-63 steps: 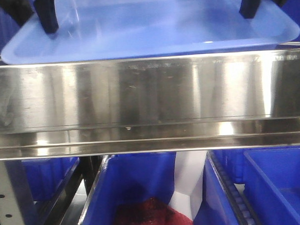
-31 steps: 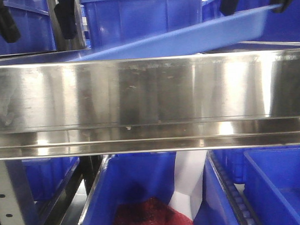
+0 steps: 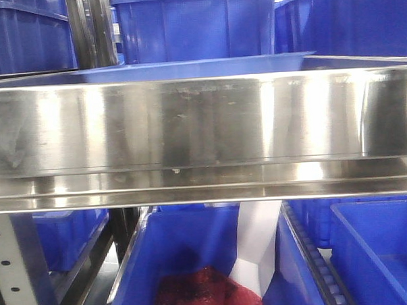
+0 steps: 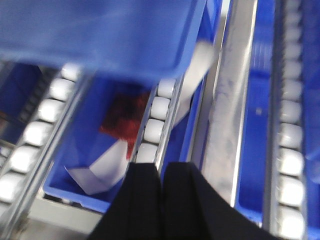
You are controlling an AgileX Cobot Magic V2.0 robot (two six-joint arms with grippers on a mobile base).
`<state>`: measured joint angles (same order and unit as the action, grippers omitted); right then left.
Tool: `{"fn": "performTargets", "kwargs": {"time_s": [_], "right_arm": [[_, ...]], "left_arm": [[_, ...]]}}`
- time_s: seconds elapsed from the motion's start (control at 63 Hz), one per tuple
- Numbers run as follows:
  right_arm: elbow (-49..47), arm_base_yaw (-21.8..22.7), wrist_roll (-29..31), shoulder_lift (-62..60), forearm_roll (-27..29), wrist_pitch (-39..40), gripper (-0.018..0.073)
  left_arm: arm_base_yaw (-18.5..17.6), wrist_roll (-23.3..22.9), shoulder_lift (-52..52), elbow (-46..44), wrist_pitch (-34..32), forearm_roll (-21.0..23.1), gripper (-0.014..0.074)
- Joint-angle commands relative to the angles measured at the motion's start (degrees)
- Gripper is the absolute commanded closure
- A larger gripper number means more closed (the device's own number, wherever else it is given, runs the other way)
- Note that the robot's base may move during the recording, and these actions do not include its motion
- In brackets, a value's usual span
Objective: Grab blue tray and place on right shelf
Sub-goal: 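Open both grippers to release the tray on the shelf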
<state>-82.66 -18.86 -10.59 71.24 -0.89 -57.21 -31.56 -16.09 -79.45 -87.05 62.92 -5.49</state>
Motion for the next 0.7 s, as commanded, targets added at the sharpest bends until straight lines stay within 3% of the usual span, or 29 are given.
{"fn": "performTargets", "kwargs": {"time_s": [0.0,0.191,0.588,0.683], "right_arm": [[3.3,0.1,1.8,-7.5,-0.7,5.6,0.0496],[18.7,0.1,5.7,-22.2,-0.7,13.6,0.0504],[49.8,0.1,9.8,-54.5,-0.7,29.2,0.0504],[54.7,0.1,10.1,-61.1,-0.7,32.1,0.0504]], "left_arm": [[-1.5,0.3,7.6,3.4,-5.3,-0.7,0.0285],[-3.5,0.3,23.3,18.2,-12.2,-0.6,0.0644],[-3.5,0.3,54.3,46.7,-32.8,-1.9,0.0645],[-3.5,2.3,60.9,52.0,-36.8,-2.5,0.0645]]}}
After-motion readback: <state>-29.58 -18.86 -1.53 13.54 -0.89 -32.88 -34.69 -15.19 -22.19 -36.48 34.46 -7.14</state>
